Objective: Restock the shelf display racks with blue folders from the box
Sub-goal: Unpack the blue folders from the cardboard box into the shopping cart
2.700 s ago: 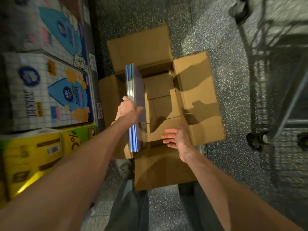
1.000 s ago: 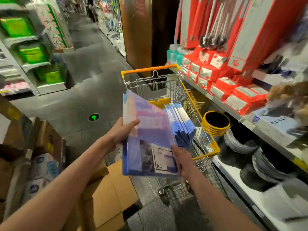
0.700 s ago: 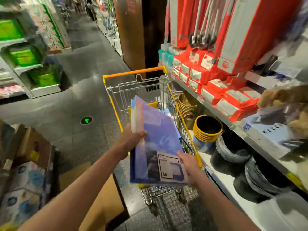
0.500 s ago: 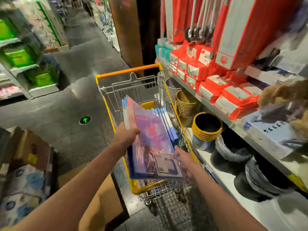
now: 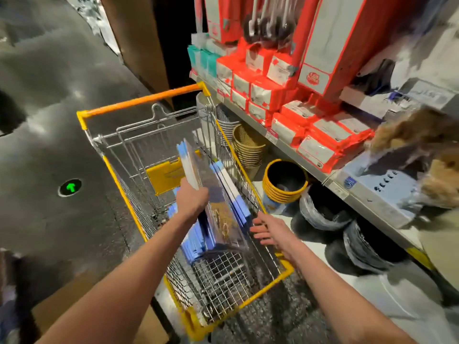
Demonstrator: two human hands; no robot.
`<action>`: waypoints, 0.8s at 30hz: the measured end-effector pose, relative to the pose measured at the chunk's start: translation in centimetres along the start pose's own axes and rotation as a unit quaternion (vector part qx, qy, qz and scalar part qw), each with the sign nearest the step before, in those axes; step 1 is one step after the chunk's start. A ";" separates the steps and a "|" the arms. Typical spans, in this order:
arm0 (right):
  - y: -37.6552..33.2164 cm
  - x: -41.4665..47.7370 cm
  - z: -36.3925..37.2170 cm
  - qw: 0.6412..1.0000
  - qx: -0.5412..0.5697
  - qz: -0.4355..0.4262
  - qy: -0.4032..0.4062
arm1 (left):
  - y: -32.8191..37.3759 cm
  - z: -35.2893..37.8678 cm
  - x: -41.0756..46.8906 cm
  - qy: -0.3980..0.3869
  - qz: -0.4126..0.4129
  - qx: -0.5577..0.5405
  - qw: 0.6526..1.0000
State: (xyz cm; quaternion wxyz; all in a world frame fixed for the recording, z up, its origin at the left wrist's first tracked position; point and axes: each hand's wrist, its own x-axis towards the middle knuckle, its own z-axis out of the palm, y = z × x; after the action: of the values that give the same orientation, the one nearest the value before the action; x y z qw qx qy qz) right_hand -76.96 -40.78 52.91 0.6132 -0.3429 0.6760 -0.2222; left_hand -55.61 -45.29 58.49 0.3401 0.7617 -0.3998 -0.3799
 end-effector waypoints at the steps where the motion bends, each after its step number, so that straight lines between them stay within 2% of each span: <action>1: -0.5 0.3 0.3 1.000 0.002 0.008 0.004 | 0.1 0.3 1.1 -0.010 0.005 -0.002 1.000; 9: -2.9 2.7 2.9 1.000 -0.021 0.009 0.022 | 0.8 1.3 7.5 -0.035 0.024 0.029 0.999; 19: -3.4 2.3 3.0 0.997 -0.056 0.036 0.028 | 2.2 2.1 12.3 -0.040 -0.036 0.076 0.996; 24: -2.7 2.2 1.7 0.996 -0.066 0.031 0.051 | 1.7 3.8 12.6 -0.050 -0.032 0.088 0.994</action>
State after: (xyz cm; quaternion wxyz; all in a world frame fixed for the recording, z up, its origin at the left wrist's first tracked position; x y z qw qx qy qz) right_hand -74.80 -44.03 53.12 0.5605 -0.3495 0.7300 -0.1753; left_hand -54.54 -57.83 54.18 0.2388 0.7810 -0.4237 -0.3919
